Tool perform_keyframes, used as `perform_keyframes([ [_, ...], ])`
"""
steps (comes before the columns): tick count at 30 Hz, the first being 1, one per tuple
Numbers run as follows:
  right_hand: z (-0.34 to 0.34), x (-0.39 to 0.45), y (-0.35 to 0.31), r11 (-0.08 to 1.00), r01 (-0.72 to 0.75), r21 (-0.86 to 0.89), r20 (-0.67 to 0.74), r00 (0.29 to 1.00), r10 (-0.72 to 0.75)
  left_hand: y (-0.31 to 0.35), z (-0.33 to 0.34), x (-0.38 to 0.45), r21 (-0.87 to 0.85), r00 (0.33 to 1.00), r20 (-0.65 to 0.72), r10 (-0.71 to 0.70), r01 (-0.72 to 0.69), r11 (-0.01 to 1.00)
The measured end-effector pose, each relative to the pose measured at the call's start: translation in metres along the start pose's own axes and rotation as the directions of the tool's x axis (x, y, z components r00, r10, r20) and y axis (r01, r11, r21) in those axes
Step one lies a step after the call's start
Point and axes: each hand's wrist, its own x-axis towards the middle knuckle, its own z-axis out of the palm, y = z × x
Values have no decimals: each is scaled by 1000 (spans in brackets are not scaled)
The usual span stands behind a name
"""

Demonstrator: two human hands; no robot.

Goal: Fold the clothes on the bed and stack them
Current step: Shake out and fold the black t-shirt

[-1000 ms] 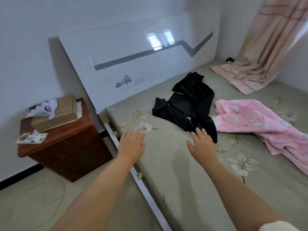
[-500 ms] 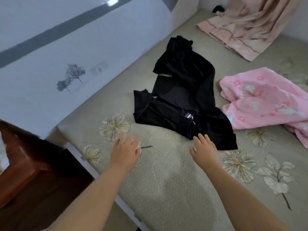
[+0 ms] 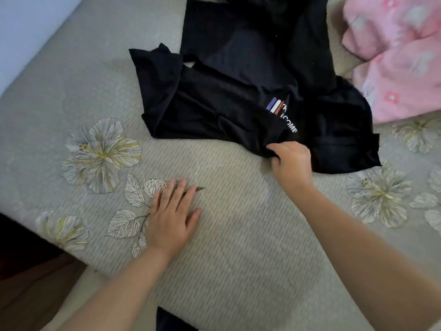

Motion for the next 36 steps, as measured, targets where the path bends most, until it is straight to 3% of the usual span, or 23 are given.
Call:
perform_keyframes([
  [3, -2, -39, -17, 948, 310, 77, -94, 948, -303, 1, -9, -1, -66, 995, -91, 47, -53, 996],
  [7, -6, -128, -16, 934, 357, 35, 63, 932, -358, 20, -33, 16, -27, 963, -160, 219, -226, 974],
  [10, -18, -186, -8, 951, 308, -7, 270, 916, -295, 41, -46, 34, 121, 934, 69, 350, -356, 927],
  [14, -36, -236, 7, 991, 131, -39, 383, 917, -106, 60, -39, 36, 281, 795, 515, 320, -509, 813],
  [17, -50, -258, 23, 985, -102, -138, 407, 901, 150, 83, -38, 18, 250, 724, 607, 329, -567, 785],
  [19, -59, -270, 38, 913, -228, -339, 544, 744, 388, 92, -36, -2, 92, 564, 762, 318, -581, 809],
  [21, -70, -283, 57, 826, -278, -490, 613, 563, 554, 98, -37, -18, -56, 323, 908, 268, -539, 840],
  [22, -75, -289, 66, 785, -334, -522, 609, 499, 617, 101, -38, -24, -116, 238, 937, 255, -478, 871],
  [23, -79, -293, 73, 739, -391, -549, 577, 462, 673, 106, -37, -28, -170, 202, 943, 263, -388, 906],
  [24, -81, -296, 81, 685, -422, -594, 546, 414, 729, 112, -35, -30, -220, 220, 931, 290, -294, 930],
  [25, -83, -298, 88, 632, -429, -646, 527, 348, 775, 118, -35, -30, -267, 288, 901, 324, -219, 938],
  [27, -83, -303, 100, 547, -409, -731, 540, 144, 829, 133, -31, -21, -324, 493, 787, 370, -179, 929],
  [29, -81, -305, 107, 563, -413, -716, 634, -47, 772, 146, -28, -6, -325, 666, 641, 381, -214, 921],
  [30, -81, -302, 109, 597, -449, -665, 689, -58, 723, 153, -27, 3, -313, 725, 572, 384, -240, 919],
  [31, -82, -296, 110, 637, -490, -595, 726, 12, 688, 160, -26, 12, -298, 768, 510, 387, -264, 917],
  [33, -88, -271, 110, 708, -536, -459, 670, 314, 672, 173, -24, 33, -261, 823, 413, 391, -304, 916],
  [35, -91, -240, 111, 768, -577, -278, 417, 648, 638, 190, -20, 55, -215, 850, 341, 402, -345, 914],
  [36, -92, -223, 113, 803, -569, -180, 291, 749, 595, 198, -17, 67, -189, 865, 310, 395, -351, 917],
])
